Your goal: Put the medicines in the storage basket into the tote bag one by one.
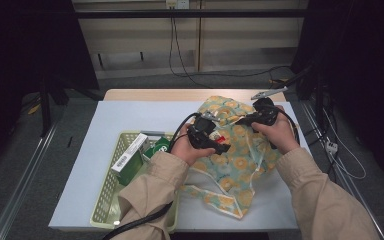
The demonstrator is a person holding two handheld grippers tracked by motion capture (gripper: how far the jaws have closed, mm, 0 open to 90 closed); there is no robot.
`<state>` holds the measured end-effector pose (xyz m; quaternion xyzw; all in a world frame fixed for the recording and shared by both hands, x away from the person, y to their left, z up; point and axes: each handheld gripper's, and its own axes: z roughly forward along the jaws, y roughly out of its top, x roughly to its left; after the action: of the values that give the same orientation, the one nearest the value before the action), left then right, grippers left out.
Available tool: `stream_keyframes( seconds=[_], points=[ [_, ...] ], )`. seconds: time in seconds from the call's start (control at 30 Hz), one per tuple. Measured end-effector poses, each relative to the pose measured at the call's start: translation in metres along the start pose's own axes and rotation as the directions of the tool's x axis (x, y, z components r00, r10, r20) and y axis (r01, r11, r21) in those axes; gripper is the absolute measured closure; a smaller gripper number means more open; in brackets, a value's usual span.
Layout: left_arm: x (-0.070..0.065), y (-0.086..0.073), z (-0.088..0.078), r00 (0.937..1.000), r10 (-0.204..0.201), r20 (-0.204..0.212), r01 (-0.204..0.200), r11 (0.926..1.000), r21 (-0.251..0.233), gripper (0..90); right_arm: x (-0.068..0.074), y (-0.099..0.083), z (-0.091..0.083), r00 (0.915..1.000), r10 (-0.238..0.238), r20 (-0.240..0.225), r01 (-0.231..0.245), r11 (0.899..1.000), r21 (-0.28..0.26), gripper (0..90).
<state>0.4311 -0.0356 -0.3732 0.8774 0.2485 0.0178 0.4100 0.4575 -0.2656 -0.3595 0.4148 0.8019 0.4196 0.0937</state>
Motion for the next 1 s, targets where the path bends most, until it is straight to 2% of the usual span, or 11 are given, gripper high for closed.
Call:
stream_keyframes(
  seconds=[0.3, 0.43, 0.63, 0.73, 0.93, 1.0],
  points=[
    [0.000, 0.001, 0.013, 0.9999, 0.016, -0.002, -0.016, 0.9998, 0.015, 20.3, 0.000, 0.004, -0.003, 1.0000, 0.004, 0.006, -0.004, 1.000, -0.009, 89.5],
    [0.000, 0.000, 0.016, 1.0000, 0.007, 0.000, -0.007, 0.9998, 0.018, 20.4, 0.001, 0.006, -0.004, 1.0000, -0.005, 0.007, 0.005, 1.000, -0.015, 89.5],
    [0.005, 0.000, 0.022, 0.9994, -0.022, -0.025, 0.023, 0.9997, 0.012, 20.4, 0.002, 0.006, -0.002, 1.0000, -0.006, -0.002, 0.006, 1.000, -0.009, 89.4],
    [0.009, 0.001, 0.025, 0.9993, -0.017, -0.035, 0.017, 0.9997, 0.018, 20.4, 0.003, 0.007, -0.002, 1.0000, -0.006, -0.007, 0.006, 1.000, -0.012, 89.5],
    [0.026, 0.009, 0.031, 0.9954, -0.049, -0.082, 0.050, 0.9987, 0.011, 20.3, 0.000, 0.008, 0.000, 0.9997, 0.005, -0.023, -0.005, 1.000, -0.011, 89.4],
    [0.032, 0.013, 0.035, 0.9933, -0.046, -0.106, 0.047, 0.9988, 0.012, 20.3, -0.002, 0.008, 0.001, 0.9996, 0.010, -0.028, -0.010, 1.000, -0.010, 89.4]
  ],
)
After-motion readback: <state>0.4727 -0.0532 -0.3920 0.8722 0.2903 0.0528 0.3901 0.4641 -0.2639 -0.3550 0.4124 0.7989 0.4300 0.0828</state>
